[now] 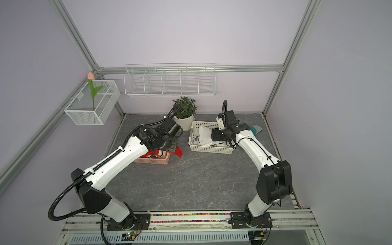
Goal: Sort the socks into the basket by color
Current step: Place the sock in the bin.
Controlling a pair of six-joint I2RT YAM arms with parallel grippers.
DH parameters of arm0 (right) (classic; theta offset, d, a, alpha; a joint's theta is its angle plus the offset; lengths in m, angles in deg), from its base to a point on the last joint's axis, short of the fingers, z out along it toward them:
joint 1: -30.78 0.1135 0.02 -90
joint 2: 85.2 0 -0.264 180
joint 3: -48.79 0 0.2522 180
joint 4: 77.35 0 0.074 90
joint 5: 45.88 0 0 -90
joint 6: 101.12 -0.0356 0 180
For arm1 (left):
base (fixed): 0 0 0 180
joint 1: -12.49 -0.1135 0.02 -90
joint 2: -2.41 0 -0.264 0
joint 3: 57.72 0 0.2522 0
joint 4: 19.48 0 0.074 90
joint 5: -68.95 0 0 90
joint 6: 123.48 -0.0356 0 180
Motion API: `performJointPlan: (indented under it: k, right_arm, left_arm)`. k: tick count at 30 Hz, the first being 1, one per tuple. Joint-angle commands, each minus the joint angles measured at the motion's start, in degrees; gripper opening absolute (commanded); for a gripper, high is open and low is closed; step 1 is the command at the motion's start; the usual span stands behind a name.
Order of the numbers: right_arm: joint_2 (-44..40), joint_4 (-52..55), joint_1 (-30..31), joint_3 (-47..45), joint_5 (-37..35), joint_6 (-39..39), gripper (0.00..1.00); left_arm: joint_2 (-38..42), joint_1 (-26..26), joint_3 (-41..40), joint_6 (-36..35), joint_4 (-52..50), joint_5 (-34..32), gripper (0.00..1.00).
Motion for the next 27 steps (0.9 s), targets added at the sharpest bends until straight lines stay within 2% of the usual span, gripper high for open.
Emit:
performJointPlan:
  k: [1, 16, 23, 27]
  right_arm:
    - [-0.64, -0.33, -0.23, 0.16, 0.68, -0.38, 0.61]
    - [-0.57, -0.94, -0.06, -0.37, 1.12, -0.64, 0.61]
    - [-0.68, -1.24, -0.06, -0.56, 1.39, -0.74, 0.61]
    - [-0.68, -1.13, -0.08, -0.43, 1.3, -0.64, 0.61]
  left_arm:
    - [1.28, -1.2, 1.88, 1.11, -3.33, -3.26, 0.0]
    - [9.92, -3.11, 0.55, 5.63, -2.89, -8.07, 0.0]
    - [12.2, -4.0, -4.63, 8.11, -1.57, -12.35, 0.0]
    - [13.51, -5.92, -7.81, 8.71, 1.27, -12.25, 0.0]
